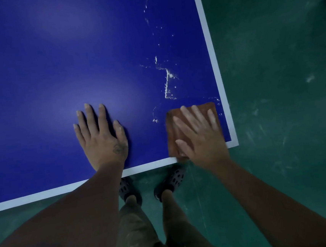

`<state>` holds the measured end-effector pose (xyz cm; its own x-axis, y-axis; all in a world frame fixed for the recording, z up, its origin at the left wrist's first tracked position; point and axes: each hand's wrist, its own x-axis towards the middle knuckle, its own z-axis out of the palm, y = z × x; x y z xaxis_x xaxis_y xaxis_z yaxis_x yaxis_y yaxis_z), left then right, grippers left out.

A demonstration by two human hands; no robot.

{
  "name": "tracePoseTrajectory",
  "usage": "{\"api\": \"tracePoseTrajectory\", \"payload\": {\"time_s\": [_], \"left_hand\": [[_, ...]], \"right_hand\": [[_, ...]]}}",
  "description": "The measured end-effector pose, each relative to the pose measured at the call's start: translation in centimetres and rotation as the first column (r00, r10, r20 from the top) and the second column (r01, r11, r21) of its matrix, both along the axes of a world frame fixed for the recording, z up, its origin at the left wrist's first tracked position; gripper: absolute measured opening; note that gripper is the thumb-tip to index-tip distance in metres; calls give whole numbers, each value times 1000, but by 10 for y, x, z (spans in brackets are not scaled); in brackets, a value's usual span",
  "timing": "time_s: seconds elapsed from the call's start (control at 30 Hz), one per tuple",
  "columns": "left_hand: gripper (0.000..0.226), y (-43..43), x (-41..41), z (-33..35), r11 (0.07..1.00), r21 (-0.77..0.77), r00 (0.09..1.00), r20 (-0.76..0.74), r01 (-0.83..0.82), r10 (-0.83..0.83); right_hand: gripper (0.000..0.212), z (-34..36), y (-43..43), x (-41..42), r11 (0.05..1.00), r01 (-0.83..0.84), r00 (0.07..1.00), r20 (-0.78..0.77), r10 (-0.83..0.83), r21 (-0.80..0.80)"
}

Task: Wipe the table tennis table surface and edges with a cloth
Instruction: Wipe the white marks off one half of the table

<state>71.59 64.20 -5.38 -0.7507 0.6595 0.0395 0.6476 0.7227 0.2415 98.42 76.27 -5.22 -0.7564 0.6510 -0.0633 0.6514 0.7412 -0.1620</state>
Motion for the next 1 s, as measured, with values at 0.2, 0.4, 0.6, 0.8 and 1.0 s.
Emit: {"api": "tracePoseTrajectory", "payload": {"time_s": [0.2, 0.4, 0.6, 0.8, 1.0], "left_hand": [[62, 0, 1, 3, 1000, 7, 1000, -1, -1, 1], [63, 2, 2, 8, 1000, 10, 1000, 23, -5, 4], [59, 1, 2, 7, 1000, 21, 1000, 28, 0, -1], [57, 2, 2, 8, 1000, 27, 1000, 30, -7, 6], [59, 3, 2, 10, 1000, 9, 999, 31, -14, 14]], "right_hand": [[68, 2, 35, 70, 958, 286, 957, 57, -285, -9], [66, 0, -3, 24, 970, 241, 968, 59, -243, 27], [66, -2, -60, -47, 997, 41, 999, 38, -38, -65], [64, -3, -22, -76, 993, -90, 996, -30, 88, -80], [64, -3, 69, -11, 991, 136, 989, 57, -137, 16]]}}
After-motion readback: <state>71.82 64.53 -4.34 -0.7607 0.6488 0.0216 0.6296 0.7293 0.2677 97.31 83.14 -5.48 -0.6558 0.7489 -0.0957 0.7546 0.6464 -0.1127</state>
